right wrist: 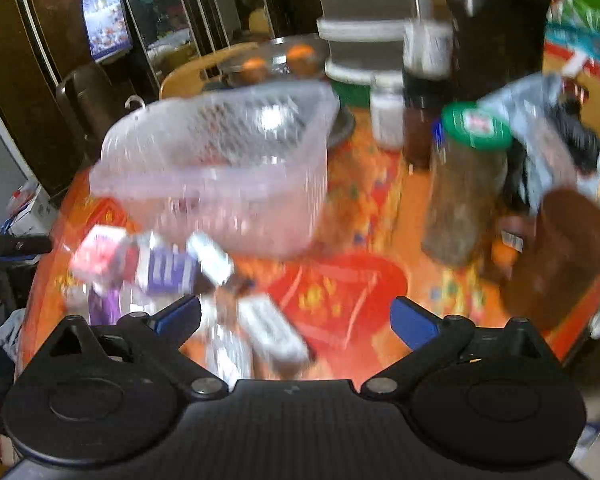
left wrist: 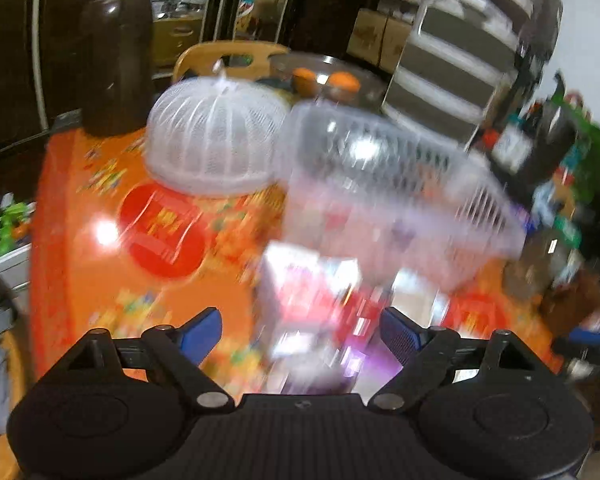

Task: Organize objects
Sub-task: 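Grasp the purple box with the left tool while the right tool grasps a white packet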

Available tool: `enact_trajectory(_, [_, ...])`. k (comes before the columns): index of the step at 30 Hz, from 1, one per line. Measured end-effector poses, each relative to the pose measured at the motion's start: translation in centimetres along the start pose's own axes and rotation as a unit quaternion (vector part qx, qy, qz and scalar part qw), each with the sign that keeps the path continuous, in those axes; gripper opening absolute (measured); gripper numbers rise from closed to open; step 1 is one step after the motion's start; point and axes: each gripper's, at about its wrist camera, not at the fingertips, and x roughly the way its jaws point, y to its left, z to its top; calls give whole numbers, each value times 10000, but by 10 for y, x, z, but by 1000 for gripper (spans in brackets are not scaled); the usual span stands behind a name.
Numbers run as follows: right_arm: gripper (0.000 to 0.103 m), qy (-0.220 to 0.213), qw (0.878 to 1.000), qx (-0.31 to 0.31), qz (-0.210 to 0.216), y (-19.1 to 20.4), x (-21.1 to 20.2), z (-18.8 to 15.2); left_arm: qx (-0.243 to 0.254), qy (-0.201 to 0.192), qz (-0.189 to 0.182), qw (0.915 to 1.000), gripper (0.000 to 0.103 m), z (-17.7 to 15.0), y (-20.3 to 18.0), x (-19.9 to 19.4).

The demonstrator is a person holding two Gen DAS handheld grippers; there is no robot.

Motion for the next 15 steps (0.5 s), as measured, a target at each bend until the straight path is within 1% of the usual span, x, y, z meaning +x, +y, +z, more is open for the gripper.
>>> enact_trajectory(1, [102,86,10000,38,9,-2,3,-6,13,63,25,10000,89,-12,1,-1])
enact_trajectory(2, [99,166,9998,62,63,-2,7,-10,7,117,-24,9999,88,-22,0,-2])
enact_trajectory(3, [95,183,9998,55,112,0,8,-14,26,171,-131,9998,88,-32,-3,-2])
enact_trajectory(4, [94,190,9997,25,171,1,9,-17,100,186,-222,9995,88,-38,-9,0])
enact_trajectory(5, [91,186,9996,-33,213,3,11,-17,244,151,-287,9992,88,-44,-18,2])
enact_trajectory(6, [87,158,9995,-117,242,7,11,-19,357,132,-311,9988,88,-47,-26,4])
enact_trajectory(7, [86,144,9994,-191,245,9,14,-18,444,117,-334,9984,88,-49,-33,8])
enact_trajectory(9, [78,171,9992,-297,224,11,21,-19,538,77,-400,9977,86,-50,-42,16])
enact_trajectory(10, [76,196,9991,-306,198,12,27,-20,570,100,-410,9975,81,-50,-45,22])
enact_trajectory(11, [71,222,9992,-297,179,11,32,-20,579,147,-393,9974,77,-50,-48,27])
enact_trajectory(15, [68,359,9984,-390,178,8,48,-15,662,166,-353,9970,75,-56,-53,40])
